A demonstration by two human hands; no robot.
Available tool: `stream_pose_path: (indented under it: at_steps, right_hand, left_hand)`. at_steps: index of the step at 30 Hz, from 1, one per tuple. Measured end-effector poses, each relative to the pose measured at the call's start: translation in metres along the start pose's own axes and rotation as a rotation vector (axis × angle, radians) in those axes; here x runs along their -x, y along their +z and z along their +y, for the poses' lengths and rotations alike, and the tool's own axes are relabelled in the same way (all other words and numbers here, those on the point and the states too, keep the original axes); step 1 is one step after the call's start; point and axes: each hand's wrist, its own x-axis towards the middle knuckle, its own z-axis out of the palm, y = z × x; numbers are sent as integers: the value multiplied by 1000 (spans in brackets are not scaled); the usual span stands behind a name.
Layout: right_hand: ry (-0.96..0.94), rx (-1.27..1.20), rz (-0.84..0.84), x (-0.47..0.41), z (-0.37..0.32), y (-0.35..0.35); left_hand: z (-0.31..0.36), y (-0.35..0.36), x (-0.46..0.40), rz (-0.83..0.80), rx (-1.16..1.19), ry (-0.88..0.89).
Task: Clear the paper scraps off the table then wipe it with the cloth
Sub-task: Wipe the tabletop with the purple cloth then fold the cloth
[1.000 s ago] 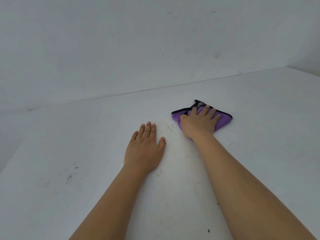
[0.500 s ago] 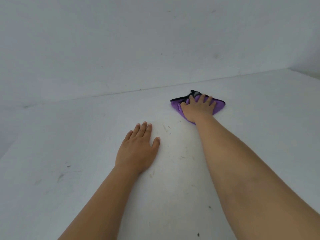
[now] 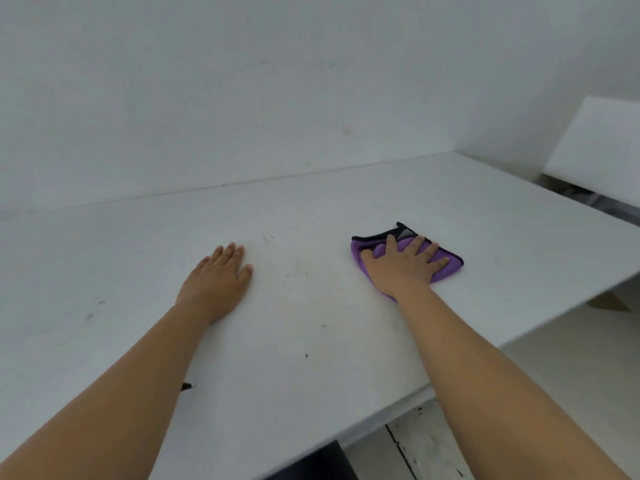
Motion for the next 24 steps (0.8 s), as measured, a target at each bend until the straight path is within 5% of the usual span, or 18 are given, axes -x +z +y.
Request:
stream_pose_path:
  at_steps: [7, 18, 20, 24]
  right_hand:
    - [-87, 29, 17, 79, 46, 6]
    - [-480, 30, -10, 136, 17, 16]
    - [-536, -261, -37, 140, 15, 12]
    - [-296, -1401, -111, 139, 19, -7]
  left_hand:
    - [-4, 2, 41, -15, -5, 16]
    - [-2, 1, 69, -34, 30, -17]
    - [9, -2, 69, -26, 99, -44]
    - [70, -6, 78, 107, 342, 26]
